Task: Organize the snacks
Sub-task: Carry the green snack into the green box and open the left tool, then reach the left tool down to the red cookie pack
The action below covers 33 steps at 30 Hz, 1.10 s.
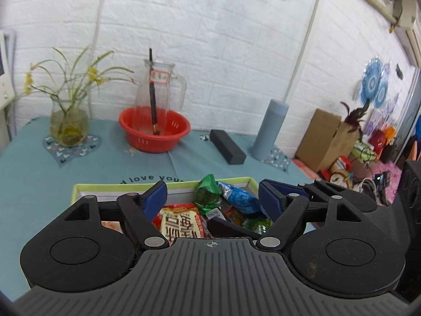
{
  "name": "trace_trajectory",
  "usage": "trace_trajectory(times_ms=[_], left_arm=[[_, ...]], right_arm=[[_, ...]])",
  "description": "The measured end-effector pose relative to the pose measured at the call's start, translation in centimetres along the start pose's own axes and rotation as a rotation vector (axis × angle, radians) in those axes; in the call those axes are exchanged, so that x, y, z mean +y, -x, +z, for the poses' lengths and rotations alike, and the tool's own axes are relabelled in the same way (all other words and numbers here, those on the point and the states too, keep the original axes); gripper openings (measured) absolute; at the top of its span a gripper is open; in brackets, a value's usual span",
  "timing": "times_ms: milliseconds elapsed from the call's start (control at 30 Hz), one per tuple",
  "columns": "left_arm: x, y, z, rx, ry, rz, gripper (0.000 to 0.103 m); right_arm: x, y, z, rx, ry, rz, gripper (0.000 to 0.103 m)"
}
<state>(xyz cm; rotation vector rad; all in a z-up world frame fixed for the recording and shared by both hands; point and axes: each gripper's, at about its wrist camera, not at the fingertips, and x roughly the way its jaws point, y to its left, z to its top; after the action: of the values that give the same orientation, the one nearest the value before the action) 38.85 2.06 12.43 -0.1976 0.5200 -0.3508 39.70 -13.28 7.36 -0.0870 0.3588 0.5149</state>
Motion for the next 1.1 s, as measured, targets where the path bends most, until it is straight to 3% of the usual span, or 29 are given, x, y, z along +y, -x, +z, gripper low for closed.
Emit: trace_trajectory(times_ms=[267, 400, 567, 733, 967, 1100], left_arm=[[0.5, 5.9, -2.4, -0.038, 0.008, 0.031, 0.07], [1.3, 7.1, -3.9, -0.026, 0.04, 0.033, 0.074], [3.8, 8.4, -7.4, 0.014, 0.074, 0.083, 0.08], [8.7, 9.6, -11.4, 0.08, 0.161, 0.163, 0.08], [11.8, 8.5, -12.7, 0.127, 0.257, 0.147, 0.08], [11.5, 6.9, -12.2, 0.169, 0.204, 0.136, 0.08]], right_arm=[[5.1, 6.3, -1.5, -0.017, 0.127, -0.018, 0.087], [6.7, 8.1, -3.0, -0.028, 0.095, 0.06, 0.089], [7.7, 6.0, -6.1, 0.072, 0.028, 0.165, 0.09], [10.1, 3.4, -9.4, 0.213, 0.094, 0.234, 0.09], [11.7, 0.2, -10.9, 0.311, 0.117, 0.248, 0.09], [11.9, -0.5, -11.4, 0.331, 0.148, 0.201, 0.09]])
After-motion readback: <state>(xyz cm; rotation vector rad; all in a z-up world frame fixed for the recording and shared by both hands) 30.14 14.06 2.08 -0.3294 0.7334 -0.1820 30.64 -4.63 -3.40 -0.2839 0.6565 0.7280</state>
